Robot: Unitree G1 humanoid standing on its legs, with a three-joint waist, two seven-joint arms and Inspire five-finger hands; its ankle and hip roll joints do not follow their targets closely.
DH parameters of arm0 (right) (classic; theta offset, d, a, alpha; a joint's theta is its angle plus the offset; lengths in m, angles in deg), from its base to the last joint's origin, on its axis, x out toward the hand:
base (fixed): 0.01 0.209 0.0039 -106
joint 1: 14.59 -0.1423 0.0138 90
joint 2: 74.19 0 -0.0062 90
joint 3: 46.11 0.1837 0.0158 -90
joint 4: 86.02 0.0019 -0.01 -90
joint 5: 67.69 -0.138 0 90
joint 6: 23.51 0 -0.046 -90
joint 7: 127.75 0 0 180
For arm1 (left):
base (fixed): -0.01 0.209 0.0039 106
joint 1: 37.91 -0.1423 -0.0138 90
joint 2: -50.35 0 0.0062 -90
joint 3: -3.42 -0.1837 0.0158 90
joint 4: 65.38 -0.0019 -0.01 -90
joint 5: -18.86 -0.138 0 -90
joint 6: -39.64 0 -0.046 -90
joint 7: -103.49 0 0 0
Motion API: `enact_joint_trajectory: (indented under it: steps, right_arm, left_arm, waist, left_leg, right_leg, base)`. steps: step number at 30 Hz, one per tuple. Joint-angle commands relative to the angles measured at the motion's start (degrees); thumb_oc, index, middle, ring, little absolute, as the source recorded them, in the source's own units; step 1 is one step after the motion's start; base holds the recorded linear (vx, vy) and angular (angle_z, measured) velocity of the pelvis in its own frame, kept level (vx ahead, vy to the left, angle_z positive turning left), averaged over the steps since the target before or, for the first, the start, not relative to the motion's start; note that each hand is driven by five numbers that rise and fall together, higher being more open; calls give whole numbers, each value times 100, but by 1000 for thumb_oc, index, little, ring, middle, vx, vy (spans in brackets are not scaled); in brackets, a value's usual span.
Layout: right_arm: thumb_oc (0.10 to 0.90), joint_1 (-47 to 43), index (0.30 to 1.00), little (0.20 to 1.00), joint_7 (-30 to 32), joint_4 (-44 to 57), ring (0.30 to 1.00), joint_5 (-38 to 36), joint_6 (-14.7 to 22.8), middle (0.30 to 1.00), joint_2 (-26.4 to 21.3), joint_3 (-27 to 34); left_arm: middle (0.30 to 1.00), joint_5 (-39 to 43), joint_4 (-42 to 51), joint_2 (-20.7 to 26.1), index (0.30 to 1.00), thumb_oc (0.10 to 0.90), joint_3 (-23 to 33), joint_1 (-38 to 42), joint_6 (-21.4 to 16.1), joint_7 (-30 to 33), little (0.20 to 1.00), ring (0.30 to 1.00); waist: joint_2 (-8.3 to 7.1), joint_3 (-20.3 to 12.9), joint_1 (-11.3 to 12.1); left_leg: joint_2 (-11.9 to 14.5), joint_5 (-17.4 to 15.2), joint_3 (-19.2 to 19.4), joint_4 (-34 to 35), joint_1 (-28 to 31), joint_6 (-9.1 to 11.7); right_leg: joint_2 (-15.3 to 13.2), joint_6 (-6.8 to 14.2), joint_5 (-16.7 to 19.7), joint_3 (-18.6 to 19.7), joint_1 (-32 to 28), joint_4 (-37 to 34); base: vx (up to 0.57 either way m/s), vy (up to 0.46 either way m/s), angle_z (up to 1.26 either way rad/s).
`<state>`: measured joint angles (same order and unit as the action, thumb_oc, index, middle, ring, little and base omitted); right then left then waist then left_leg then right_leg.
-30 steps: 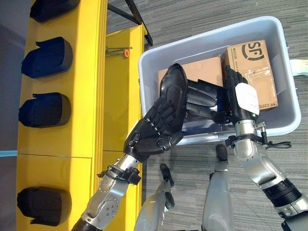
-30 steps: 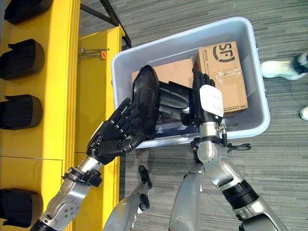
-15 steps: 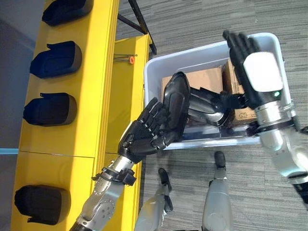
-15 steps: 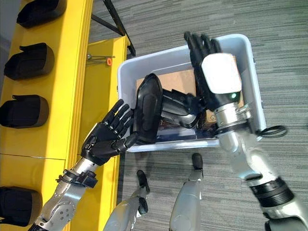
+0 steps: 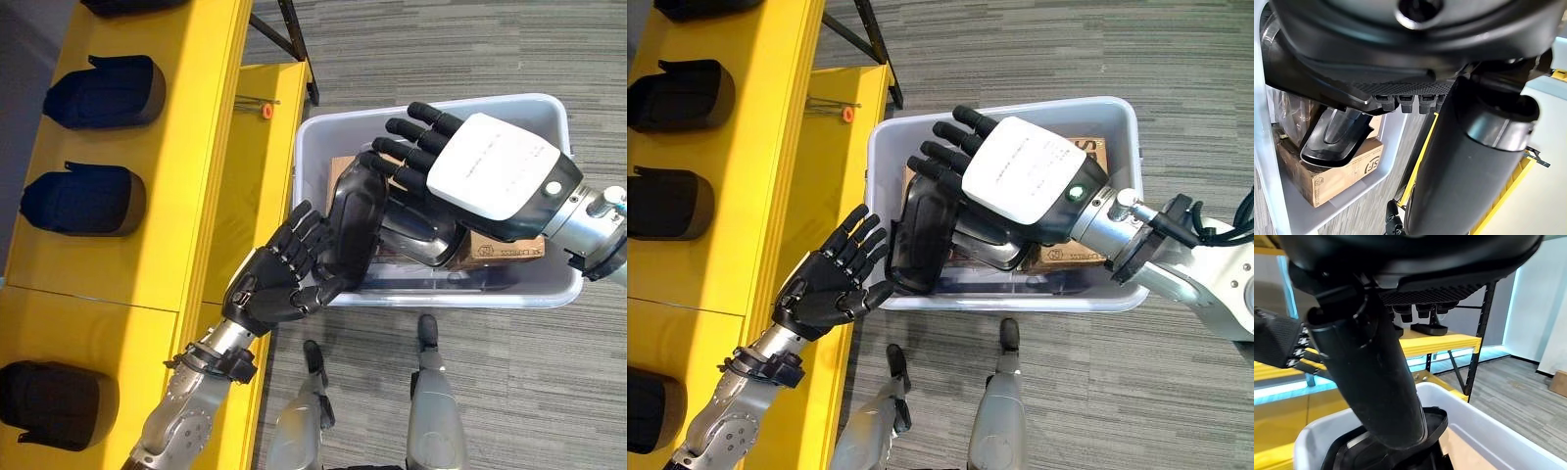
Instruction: Move parts from the plastic box to the shelf.
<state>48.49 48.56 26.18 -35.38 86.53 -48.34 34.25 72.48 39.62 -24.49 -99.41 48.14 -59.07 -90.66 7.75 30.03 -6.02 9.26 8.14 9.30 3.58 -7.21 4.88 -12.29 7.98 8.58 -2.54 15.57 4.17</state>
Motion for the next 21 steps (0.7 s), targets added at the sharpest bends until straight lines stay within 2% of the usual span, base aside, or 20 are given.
enact_joint_trajectory:
  steps: [1, 4, 8, 12, 15, 16, 18, 21]
  right_arm:
    - [900, -88, 1000, 1000, 475, 271, 1000, -658, 39, 1000, -40, 554]
    - [900, 24, 1000, 1000, 514, 235, 1000, -799, -12, 1000, 14, 580]
    - [900, 203, 1000, 1000, 584, 145, 1000, -904, -291, 1000, 304, 622]
    - [900, 296, 1000, 1000, 682, -5, 1000, -1344, -1017, 1000, 725, 570]
    - [900, 298, 1000, 1000, 654, -50, 1000, -1043, -740, 1000, 1012, 533]
    - [900, 275, 1000, 1000, 455, -66, 1000, -761, -540, 1000, 1109, 455]
    - [900, 133, 1000, 1000, 152, -65, 1000, -637, -444, 1000, 1159, 183]
    - [900, -161, 1000, 1000, -558, -74, 1000, -1309, -869, 1000, 1135, -299]
  left_arm:
    - [1000, -34, 601, 316, 1000, 900, 217, 13, -542, -217, 1000, 1000]
    - [1000, -35, 555, 332, 1000, 900, 193, 73, -566, -160, 1000, 1000]
    - [1000, -70, 500, 349, 1000, 900, 158, 178, -599, -81, 1000, 1000]
    - [1000, -46, 498, 296, 1000, 900, 142, 241, -601, -86, 1000, 1000]
    - [1000, -43, 510, 279, 1000, 900, 121, 287, -658, -25, 1000, 1000]
    - [1000, -68, 476, 261, 1000, 900, 91, 339, -673, 17, 1000, 1000]
    - [1000, -97, 465, 250, 1000, 900, 40, 434, -659, 76, 1000, 1000]
    - [1000, -106, 414, 285, 1000, 900, 5, 490, -654, 98, 1000, 1000]
  waist:
    - [-366, -274, -22]
    - [-386, -238, -30]
    - [-388, -147, -56]
    - [-347, -57, -103]
    - [-316, -25, -132]
    - [-296, -24, -123]
    - [-264, -24, -89]
    - [-234, -24, -38]
  left_leg:
    - [513, -685, -175, -470, -108, 83]
    - [546, -670, -193, -502, -157, 90]
    - [585, -651, -222, -521, -212, 87]
    - [587, -652, -222, -573, -270, 68]
    - [545, -696, -225, -635, -327, 45]
    - [510, -711, -224, -656, -372, 24]
    - [465, -718, -224, -676, -472, -3]
    - [426, -682, -263, -703, -676, -25]
  right_leg:
    - [179, -353, -1521, -282, 71, 1119]
    - [203, -367, -1536, -273, 119, 1174]
    - [228, -378, -1537, -232, 205, 1234]
    - [229, -397, -1562, -189, 273, 1300]
    - [223, -396, -1586, -143, 337, 1352]
    - [208, -383, -1576, -133, 388, 1364]
    - [191, -374, -1559, -119, 478, 1358]
    - [168, -382, -1563, -106, 618, 1389]
  base:
    - [-74, -71, -3]
    - [-53, -49, -1]
    - [-58, -34, -1]
    - [-21, 27, 0]
    - [-12, 28, 1]
    - [-28, 26, -4]
    - [-40, 6, -5]
    - [-41, -14, -2]
